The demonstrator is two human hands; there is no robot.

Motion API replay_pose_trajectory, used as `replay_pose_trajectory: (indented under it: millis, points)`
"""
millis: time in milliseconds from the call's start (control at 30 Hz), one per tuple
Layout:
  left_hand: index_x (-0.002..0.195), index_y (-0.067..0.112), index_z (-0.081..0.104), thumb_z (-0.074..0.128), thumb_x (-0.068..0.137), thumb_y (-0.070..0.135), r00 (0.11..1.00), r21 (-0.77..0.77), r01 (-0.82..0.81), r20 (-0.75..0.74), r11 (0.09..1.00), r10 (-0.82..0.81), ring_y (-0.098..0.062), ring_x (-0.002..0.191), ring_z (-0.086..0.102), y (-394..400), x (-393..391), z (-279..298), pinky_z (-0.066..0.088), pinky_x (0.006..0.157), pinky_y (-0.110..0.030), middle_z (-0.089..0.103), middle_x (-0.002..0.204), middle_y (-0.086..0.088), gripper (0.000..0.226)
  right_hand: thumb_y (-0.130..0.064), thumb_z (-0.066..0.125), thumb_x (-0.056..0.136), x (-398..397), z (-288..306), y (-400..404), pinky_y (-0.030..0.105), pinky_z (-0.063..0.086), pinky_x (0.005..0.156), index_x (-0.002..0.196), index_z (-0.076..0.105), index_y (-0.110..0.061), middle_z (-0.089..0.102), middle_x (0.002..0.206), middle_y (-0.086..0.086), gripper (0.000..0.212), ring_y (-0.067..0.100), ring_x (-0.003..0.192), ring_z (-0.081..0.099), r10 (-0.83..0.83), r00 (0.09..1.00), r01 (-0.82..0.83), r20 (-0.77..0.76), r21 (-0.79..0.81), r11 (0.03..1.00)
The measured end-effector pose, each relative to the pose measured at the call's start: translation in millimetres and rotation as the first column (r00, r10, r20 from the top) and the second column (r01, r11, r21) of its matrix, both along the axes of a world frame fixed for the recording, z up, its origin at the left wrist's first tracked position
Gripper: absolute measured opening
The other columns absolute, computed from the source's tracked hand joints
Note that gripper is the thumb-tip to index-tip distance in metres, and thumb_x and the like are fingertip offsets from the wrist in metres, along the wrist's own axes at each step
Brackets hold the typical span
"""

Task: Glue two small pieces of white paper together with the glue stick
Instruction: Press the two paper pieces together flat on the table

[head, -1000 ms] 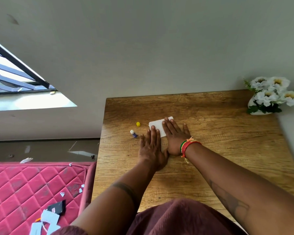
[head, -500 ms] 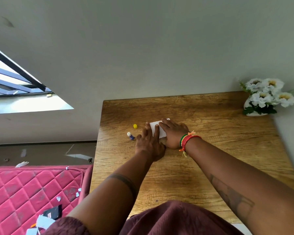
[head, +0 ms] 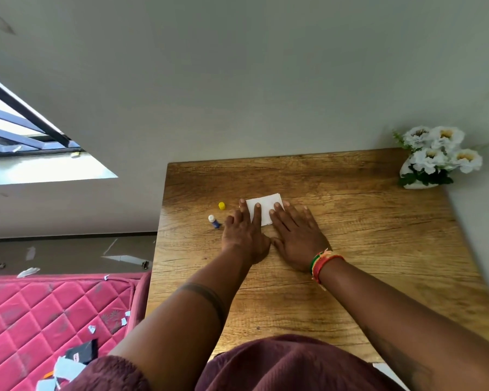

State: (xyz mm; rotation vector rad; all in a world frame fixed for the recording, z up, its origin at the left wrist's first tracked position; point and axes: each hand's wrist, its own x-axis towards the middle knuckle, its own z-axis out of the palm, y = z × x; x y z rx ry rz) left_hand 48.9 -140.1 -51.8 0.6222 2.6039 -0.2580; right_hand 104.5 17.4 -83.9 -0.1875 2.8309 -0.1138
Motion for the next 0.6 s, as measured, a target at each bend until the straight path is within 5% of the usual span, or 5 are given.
replay_pose_trajectory:
  millis: [233,600]
  points:
    - [0.164,0.018,-0.013,0.025,0.102,0.059,0.998,0.002,-0.054,-0.011,0.999,0.054,-0.039,0.154,0.009,2.4,10.4,-1.0,0.016,0.120,-0.052,-0.019,0.169,-0.020,0.083,-0.056,0.023,0.102,-7.4,3.3,-7.2,0.059,-0.006,0.122,0.161,-0.007,-0.027,-0.019,0.168,-0.005,0.072,0.025,0.156,-0.015,-0.110,0.989,0.114,0.101,-0.043,0.993]
    - [0.162,0.027,-0.020,0.022,0.105,0.051,0.996,0.069,-0.078,0.041,0.995,0.075,-0.040,0.158,-0.004,-8.0,36.9,-7.0,0.006,0.124,-0.058,-0.026,0.169,-0.010,0.074,-0.054,0.030,0.103,-6.8,7.6,-8.5,0.061,0.004,0.122,0.159,-0.009,-0.037,-0.022,0.167,-0.009,0.070,0.028,0.156,-0.013,-0.132,0.981,0.140,0.145,-0.047,0.989]
